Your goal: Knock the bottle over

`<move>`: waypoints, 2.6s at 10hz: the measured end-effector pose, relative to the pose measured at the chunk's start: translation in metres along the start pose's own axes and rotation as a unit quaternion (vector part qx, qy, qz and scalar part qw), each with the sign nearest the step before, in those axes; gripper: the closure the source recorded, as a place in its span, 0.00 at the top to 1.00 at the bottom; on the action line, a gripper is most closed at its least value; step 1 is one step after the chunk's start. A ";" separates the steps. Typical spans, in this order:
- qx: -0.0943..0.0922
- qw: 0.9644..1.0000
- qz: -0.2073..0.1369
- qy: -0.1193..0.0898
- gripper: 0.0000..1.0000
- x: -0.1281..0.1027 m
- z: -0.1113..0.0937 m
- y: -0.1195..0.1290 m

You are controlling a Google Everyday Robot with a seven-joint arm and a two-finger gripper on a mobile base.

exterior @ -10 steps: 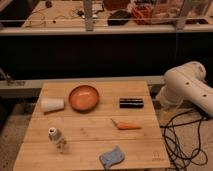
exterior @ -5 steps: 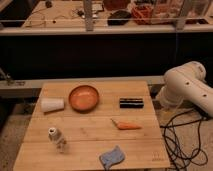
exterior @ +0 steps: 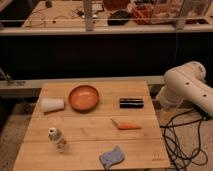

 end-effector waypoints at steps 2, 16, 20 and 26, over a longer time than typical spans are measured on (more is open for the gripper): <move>-0.004 1.000 -0.021 -0.003 0.80 -0.022 -0.007 0.006; 0.008 0.991 -0.130 -0.012 0.80 -0.129 -0.026 0.026; 0.017 0.986 -0.162 -0.024 0.80 -0.178 -0.032 0.030; 0.026 0.975 -0.215 -0.043 0.80 -0.228 -0.037 0.038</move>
